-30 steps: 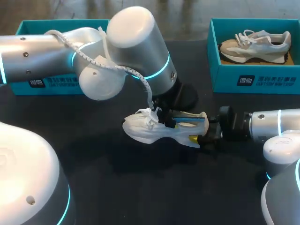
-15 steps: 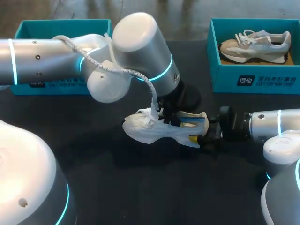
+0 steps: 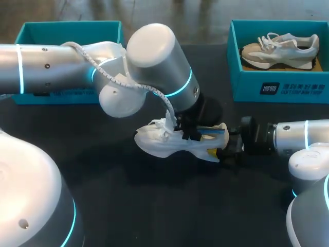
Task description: Take the shoe out of the shoebox, open the shoe tongue, remove and reinsert the insole, then place the shoe into the shoebox
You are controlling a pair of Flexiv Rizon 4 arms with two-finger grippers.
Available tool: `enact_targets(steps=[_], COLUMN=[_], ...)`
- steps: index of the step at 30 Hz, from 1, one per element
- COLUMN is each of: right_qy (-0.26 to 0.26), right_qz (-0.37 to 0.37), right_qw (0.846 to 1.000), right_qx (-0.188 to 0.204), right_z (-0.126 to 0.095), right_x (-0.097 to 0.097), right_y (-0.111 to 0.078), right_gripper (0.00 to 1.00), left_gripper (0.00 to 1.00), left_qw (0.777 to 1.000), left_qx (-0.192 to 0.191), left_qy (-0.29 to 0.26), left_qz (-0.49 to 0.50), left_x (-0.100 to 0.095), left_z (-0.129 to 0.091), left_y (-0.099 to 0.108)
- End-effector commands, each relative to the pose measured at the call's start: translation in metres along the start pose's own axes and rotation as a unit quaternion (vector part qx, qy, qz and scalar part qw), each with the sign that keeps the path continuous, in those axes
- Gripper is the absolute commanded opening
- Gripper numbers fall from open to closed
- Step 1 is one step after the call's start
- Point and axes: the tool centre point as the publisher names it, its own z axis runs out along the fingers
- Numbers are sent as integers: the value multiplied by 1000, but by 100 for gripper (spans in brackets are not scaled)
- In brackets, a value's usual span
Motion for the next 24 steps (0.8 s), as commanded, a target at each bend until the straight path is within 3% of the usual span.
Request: enact_targets(steps=[1, 12, 15, 16, 17, 24], right_qy=[-1, -1, -1, -1, -1, -1], right_qz=[0, 0, 0, 0, 0, 0], right_qw=[1000, 1000, 1000, 1000, 1000, 1000], right_qx=[2, 2, 2, 2, 2, 2], right_z=[0, 0, 0, 0, 0, 0], right_x=[1, 1, 1, 1, 1, 1], right_y=[1, 1, 1, 1, 1, 1], right_gripper=[0, 0, 0, 0, 0, 0], left_gripper=[45, 40, 31, 23, 0, 0], left_qw=[1000, 1000, 1000, 1000, 1000, 999], left_qx=[-2, 7, 8, 9, 9, 26], left_qy=[-1, -4, -3, -4, -4, -6], left_qz=[-3, -12, -15, -17, -19, -26], left_x=[-4, -7, -6, -6, -7, -9], left_z=[4, 6, 6, 6, 6, 0], left_y=[-4, -4, -3, -2, -2, 1])
